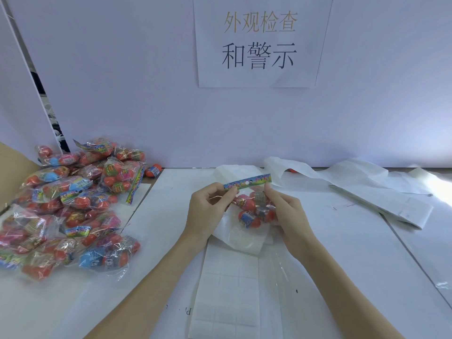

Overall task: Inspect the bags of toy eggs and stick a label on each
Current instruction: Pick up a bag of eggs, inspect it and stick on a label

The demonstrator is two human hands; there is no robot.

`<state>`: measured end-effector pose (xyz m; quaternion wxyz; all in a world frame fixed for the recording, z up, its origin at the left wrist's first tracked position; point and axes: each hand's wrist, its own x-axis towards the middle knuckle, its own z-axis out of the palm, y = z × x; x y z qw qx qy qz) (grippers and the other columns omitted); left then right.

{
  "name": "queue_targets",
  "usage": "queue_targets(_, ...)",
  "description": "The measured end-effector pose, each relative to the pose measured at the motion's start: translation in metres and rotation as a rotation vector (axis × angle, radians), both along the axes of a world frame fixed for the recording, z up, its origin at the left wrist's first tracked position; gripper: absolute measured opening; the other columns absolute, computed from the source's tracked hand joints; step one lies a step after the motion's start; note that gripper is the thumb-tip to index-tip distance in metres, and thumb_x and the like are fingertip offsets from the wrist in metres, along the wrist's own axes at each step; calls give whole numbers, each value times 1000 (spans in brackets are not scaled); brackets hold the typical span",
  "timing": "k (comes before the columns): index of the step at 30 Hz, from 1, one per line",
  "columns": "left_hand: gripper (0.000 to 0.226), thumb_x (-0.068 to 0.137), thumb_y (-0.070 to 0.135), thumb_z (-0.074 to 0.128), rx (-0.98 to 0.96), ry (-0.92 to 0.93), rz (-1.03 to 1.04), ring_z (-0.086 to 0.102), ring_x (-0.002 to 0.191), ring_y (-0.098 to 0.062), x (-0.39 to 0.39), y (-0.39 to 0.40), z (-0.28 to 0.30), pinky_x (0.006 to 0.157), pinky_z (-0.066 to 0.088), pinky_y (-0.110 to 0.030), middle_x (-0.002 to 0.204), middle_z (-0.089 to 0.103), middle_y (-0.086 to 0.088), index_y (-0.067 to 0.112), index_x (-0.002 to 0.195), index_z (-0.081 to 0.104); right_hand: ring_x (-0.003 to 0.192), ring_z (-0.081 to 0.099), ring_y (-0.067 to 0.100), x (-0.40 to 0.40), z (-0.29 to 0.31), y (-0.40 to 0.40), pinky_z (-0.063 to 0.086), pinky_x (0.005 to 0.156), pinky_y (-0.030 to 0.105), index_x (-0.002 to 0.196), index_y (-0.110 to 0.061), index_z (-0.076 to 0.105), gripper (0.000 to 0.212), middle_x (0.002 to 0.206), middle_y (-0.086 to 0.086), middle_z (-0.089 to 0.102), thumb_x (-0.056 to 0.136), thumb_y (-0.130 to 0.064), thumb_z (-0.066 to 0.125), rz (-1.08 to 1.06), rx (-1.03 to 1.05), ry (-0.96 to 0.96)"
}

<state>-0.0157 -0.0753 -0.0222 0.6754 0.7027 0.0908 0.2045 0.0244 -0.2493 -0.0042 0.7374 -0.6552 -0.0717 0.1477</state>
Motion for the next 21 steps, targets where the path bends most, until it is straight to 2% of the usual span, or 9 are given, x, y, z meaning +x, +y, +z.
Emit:
queue_targets(3,18,95,20,76,-37,-24,99,70,75,-15,2,3,0,73,57,-28,84,76,-9,12,79,77,85,77,21,-1,1,2,61,82,31,109,-21,80,34,99,5,81,105,-45,57,39,-47,-124)
queue_targets(5,15,96,16,74,-51,-37,143,76,81,-21,2,5,0,76,62,-30,85,77,-9,11,83,78,87,78,22,-2,0,2,60,88,34,116,-19,75,27,98,4,81,102,-40,64,56,-60,-164)
queue_targets(9,5,96,16,72,-14,-13,104,75,92,-24,3,4,0,79,60,-27,94,78,-4,13,95,76,80,76,31,-2,1,3,60,82,31,113,-14,75,21,98,12,80,99,-29,70,28,10,-125)
queue_targets(11,20,89,26,72,-66,23,-5,72,103,-22,3,3,1,85,59,-29,108,76,-2,17,106,74,73,74,24,-2,4,1,57,69,25,106,-13,77,22,92,9,80,96,-32,73,-8,31,-98)
queue_targets(13,29,88,33,69,-169,44,-108,72,108,-25,3,2,2,92,58,-38,115,75,-6,19,112,74,69,72,15,-2,4,1,54,60,20,102,-14,79,25,88,7,80,94,-37,75,-3,12,-99)
queue_targets(15,19,95,36,70,-104,26,-114,74,103,-26,1,1,1,91,60,-42,106,77,-8,20,104,77,73,73,16,-3,2,2,55,61,21,101,-14,80,34,89,9,80,94,-46,71,16,-38,-97)
queue_targets(17,15,101,29,69,-12,13,-64,76,90,-21,0,2,-1,84,61,-39,94,78,-8,20,92,77,76,73,18,-3,1,3,58,68,25,102,-12,80,49,90,12,80,99,-57,58,26,-93,-78)
queue_targets(19,18,102,23,68,16,8,-29,75,81,-17,0,4,-2,75,61,-32,87,78,-7,19,86,75,80,76,19,-1,0,2,59,72,27,103,-16,81,55,92,11,80,107,-56,43,35,-98,-41)
queue_targets(21,18,102,20,68,38,-8,-3,73,77,-13,1,5,-1,70,58,-25,82,78,-4,16,85,74,82,76,20,0,-2,1,59,74,30,104,-21,82,54,94,9,81,111,-50,37,53,-71,-26)
